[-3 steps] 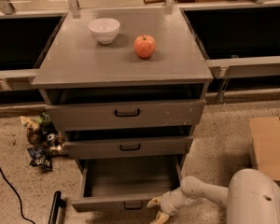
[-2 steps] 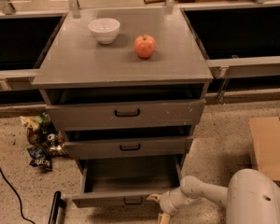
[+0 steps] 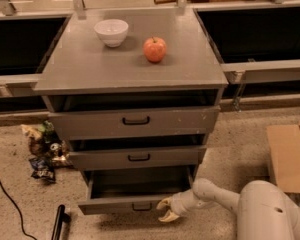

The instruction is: Close bottom drawer

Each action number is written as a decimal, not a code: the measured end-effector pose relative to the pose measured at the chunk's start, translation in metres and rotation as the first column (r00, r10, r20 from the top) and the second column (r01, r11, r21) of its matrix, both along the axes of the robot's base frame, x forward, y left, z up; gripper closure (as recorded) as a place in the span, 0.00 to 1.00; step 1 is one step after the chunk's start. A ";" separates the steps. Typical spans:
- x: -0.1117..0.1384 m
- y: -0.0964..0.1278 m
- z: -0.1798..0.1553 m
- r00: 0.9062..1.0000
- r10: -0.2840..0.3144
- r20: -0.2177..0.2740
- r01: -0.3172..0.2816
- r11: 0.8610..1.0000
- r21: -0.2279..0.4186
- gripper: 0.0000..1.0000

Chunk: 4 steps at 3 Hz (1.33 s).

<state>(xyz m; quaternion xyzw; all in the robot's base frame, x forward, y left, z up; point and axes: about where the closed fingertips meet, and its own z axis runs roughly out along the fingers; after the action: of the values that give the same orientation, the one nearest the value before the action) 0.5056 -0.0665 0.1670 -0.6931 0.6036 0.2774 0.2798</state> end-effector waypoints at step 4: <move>0.070 -0.014 0.011 0.997 -0.044 0.070 0.041 0.998 0.048 0.48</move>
Offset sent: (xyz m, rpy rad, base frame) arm 0.0876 -0.0178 0.0033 0.0325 -0.0599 -0.0424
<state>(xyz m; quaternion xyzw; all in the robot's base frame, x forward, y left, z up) 0.5760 -0.0803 0.1777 -0.6828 0.6013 0.2608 0.3229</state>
